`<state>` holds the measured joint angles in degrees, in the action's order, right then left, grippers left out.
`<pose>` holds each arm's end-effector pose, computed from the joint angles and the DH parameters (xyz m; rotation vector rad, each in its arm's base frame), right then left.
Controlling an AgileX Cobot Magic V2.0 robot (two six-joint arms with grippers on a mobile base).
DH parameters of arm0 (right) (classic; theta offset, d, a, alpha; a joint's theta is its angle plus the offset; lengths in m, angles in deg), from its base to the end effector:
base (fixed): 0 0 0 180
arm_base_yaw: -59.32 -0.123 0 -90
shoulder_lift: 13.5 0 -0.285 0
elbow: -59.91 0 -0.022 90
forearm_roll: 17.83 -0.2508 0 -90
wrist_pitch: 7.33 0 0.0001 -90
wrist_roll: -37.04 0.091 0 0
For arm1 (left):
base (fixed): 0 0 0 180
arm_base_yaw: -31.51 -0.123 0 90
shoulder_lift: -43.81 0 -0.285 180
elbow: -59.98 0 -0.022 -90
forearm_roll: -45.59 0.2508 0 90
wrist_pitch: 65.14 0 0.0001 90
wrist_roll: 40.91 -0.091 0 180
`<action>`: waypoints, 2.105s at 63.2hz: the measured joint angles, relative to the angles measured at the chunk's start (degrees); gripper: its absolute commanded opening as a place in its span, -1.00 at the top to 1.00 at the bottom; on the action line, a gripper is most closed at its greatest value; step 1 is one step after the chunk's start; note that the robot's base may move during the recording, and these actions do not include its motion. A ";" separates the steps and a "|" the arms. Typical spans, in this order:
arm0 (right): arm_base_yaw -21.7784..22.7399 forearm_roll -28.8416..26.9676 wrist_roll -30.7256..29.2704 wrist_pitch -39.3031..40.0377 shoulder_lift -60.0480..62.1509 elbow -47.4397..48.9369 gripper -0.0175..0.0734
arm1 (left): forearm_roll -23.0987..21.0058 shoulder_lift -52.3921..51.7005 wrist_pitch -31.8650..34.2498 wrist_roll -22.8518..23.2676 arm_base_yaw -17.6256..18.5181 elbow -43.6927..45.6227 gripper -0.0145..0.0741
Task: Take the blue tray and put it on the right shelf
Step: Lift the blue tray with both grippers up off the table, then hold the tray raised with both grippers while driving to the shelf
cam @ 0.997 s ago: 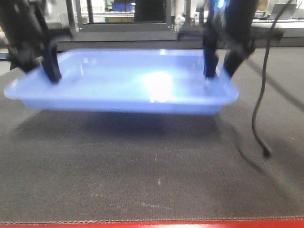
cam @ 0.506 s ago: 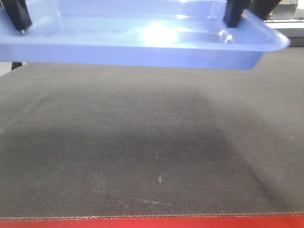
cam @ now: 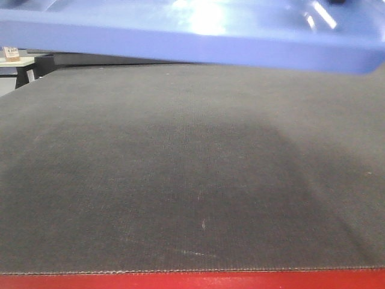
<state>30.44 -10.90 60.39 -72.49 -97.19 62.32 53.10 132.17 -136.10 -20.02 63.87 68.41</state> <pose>0.2354 0.1185 0.3908 -0.1459 2.5518 0.1955 0.2417 -0.1398 0.3946 0.2762 2.6105 -0.1468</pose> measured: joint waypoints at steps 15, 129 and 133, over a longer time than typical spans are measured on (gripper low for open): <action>0.00 0.34 -0.12 -0.73 2.49 -0.09 0.48 | -1.35 0.00 0.40 0.37 0.24 0.00 0.77; 0.00 1.07 -0.46 -0.99 2.49 -0.09 0.49 | -3.04 -0.18 0.29 0.37 0.24 0.00 0.78; 0.00 1.07 -0.46 -1.11 2.49 -0.09 0.49 | -3.17 -0.18 0.29 0.37 0.24 0.00 0.78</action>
<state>30.44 -9.83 59.92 -73.60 -94.70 62.23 49.93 131.99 -135.81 -19.64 64.11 68.41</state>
